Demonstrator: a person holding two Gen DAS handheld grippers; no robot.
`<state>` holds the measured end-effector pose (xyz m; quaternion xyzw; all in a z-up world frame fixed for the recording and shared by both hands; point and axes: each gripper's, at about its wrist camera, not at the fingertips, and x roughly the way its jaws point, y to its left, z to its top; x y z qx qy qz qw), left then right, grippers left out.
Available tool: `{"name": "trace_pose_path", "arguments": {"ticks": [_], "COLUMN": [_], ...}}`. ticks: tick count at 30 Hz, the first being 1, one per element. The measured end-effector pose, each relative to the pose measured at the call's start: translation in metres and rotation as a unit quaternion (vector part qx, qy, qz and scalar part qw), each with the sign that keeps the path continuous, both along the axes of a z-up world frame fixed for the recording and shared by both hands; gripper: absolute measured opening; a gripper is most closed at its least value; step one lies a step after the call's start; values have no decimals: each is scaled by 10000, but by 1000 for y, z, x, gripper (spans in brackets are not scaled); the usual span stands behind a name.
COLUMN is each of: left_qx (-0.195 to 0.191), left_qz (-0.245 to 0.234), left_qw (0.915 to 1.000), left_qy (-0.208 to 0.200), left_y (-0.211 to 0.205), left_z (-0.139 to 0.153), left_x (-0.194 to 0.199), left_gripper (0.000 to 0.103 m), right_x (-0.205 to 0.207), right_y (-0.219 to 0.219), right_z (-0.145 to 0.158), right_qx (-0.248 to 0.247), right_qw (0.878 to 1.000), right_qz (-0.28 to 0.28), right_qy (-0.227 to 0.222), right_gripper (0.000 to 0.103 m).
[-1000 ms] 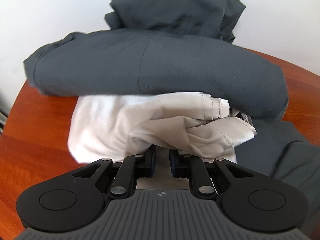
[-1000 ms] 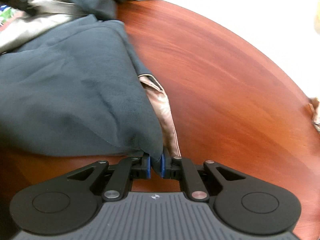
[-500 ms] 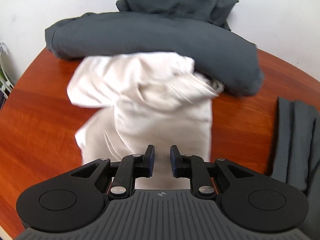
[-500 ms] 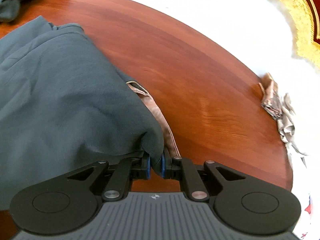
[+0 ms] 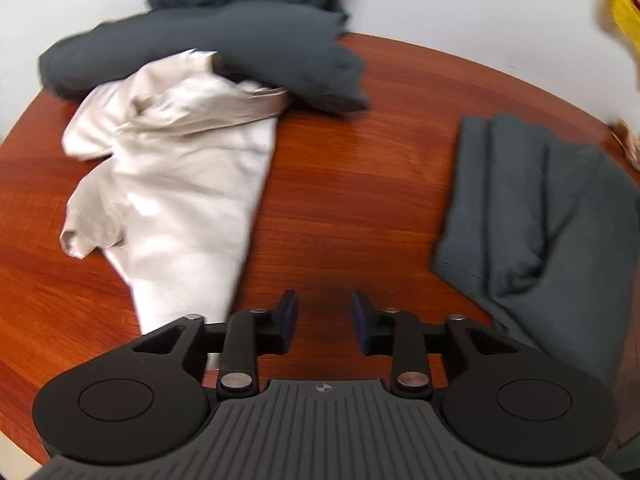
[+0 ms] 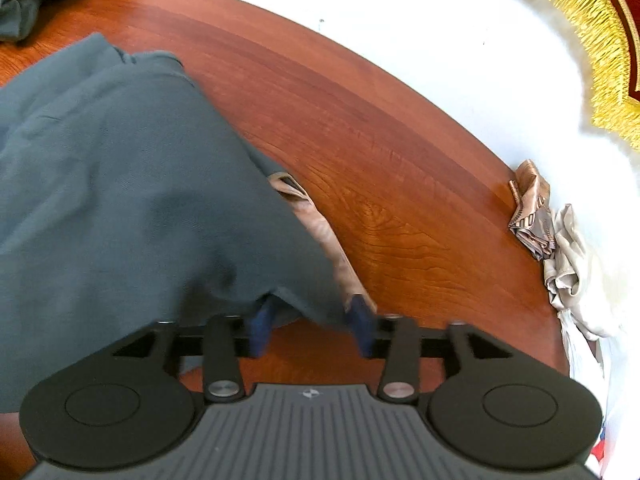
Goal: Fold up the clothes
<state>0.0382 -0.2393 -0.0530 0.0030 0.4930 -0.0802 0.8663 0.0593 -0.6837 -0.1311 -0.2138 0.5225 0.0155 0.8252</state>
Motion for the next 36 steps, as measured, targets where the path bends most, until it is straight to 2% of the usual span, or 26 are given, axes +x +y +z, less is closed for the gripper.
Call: {"name": "trace_pose_path", "arguments": {"ticks": [4, 9, 14, 20, 22, 27, 36], "left_qx": [88, 7, -43, -85, -81, -91, -146], "left_qz": [-449, -775, -1078, -1269, -1316, -1326, -1225], "left_qw": [9989, 9970, 9941, 9918, 9912, 9911, 9923], "left_qy": [-72, -17, 61, 80, 68, 82, 96], "left_y": [-15, -20, -23, -23, -23, -19, -9], "left_z": [5, 3, -2, -5, -4, -4, -2], "left_x": [-9, -15, -18, -19, -21, -21, -22], "left_gripper": [46, 48, 50, 54, 55, 56, 58], "right_x": [-12, -41, -53, -58, -58, -53, -44], "right_y": [15, 72, 119, 171, 188, 231, 274], "right_z": [6, 23, 30, 36, 38, 40, 33], "right_qx": [13, 451, 775, 1120, 1184, 1343, 1443], "right_qw": [10000, 9987, 9959, 9906, 9887, 9824, 9743], "right_qz": [7, 225, 468, 758, 884, 1254, 1647], "right_qy": [-33, -42, 75, 209, 244, 324, 532], "right_gripper": [57, 60, 61, 63, 67, 69, 74]}}
